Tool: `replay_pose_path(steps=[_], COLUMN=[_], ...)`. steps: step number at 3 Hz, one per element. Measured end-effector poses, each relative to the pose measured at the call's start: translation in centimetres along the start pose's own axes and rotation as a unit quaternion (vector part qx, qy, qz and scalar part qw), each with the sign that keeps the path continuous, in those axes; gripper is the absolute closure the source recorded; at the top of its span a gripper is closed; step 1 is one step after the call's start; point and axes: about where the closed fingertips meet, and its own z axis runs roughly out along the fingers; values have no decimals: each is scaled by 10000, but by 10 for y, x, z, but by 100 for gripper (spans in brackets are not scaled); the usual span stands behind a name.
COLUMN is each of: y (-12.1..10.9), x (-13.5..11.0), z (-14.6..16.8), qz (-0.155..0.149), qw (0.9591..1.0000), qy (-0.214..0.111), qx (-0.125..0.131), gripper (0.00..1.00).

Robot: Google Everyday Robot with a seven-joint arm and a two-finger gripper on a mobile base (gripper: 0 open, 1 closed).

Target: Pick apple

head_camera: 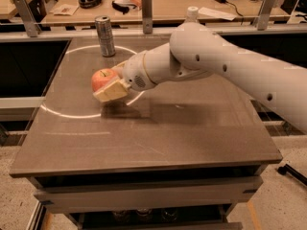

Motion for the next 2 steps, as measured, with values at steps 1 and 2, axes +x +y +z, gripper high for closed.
replay_pose_path(steps=[1,2], y=[-2,-3], x=[-26,-27], z=[-22,-24], qz=[-113,-120], qw=[9992,9991], qy=[-360,-389], qx=[118,127], gripper=[100,100])
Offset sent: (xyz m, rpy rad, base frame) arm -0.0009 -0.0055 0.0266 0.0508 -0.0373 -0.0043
